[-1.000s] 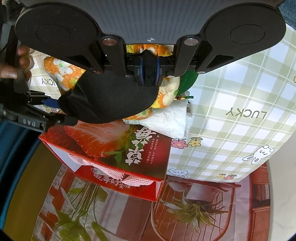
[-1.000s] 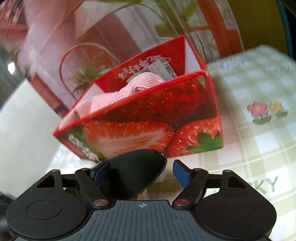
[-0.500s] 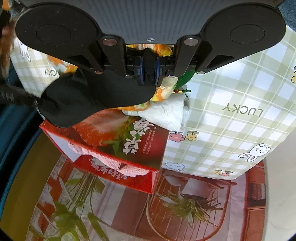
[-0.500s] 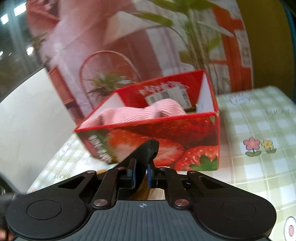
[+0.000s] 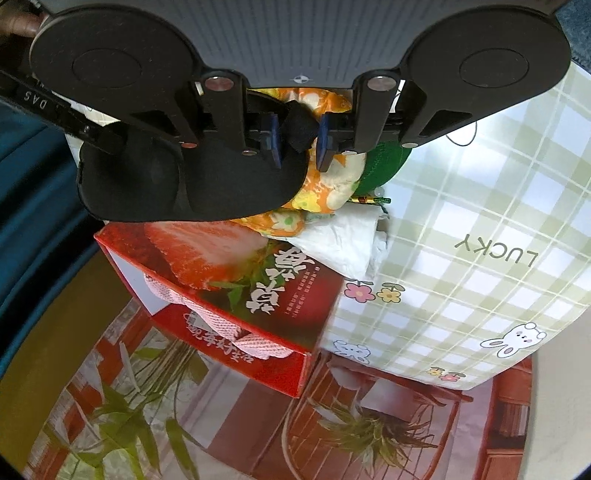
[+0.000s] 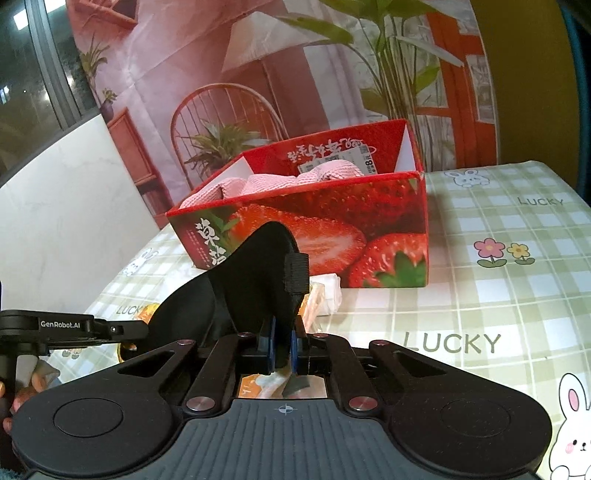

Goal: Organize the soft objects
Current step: 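Lift the black eye mask with both tools over the red box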

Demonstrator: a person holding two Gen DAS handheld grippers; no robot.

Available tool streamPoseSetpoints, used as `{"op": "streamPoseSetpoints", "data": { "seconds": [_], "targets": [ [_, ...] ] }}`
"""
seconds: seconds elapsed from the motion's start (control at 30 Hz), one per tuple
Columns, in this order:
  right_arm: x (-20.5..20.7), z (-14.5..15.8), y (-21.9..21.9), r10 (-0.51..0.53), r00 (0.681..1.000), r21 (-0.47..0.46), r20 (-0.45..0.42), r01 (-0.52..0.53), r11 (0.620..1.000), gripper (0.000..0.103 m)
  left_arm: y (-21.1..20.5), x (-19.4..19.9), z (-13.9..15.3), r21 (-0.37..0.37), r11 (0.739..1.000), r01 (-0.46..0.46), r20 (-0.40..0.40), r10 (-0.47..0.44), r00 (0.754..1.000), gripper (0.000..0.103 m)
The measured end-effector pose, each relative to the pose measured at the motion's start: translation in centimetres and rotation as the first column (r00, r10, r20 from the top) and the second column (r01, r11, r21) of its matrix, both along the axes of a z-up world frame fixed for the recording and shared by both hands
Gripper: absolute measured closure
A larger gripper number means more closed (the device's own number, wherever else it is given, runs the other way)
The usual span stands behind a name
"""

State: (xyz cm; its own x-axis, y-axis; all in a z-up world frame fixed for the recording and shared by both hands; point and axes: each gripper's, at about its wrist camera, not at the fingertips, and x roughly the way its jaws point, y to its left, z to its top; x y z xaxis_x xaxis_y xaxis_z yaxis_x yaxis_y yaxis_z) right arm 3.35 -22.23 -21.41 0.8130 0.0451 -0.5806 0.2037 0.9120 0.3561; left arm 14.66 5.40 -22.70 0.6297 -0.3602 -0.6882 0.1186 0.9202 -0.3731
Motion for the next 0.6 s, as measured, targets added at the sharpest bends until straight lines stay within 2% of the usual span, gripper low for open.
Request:
{"op": "streamPoseSetpoints", "data": {
  "seconds": [0.2, 0.5, 0.6],
  "targets": [
    [-0.1, -0.6, -0.5, -0.019, 1.0, 0.03, -0.014, 0.019, 0.999, 0.096, 1.3, 0.3, -0.2, -0.093, 0.995, -0.043, -0.043, 0.039, 0.998, 0.072],
    [0.1, -0.9, -0.2, -0.008, 1.0, 0.043, -0.03, 0.009, 0.999, 0.096, 0.9, 1.1, -0.4, -0.11, 0.992, -0.067, -0.053, 0.062, 0.997, 0.071],
    [0.2, -0.8, -0.1, -0.005, 1.0, 0.041, -0.031, 0.006, 0.999, 0.096, 0.9, 2.0, -0.5, -0.129, 0.988, -0.08, -0.055, 0.073, 0.996, 0.066]
  ]
}}
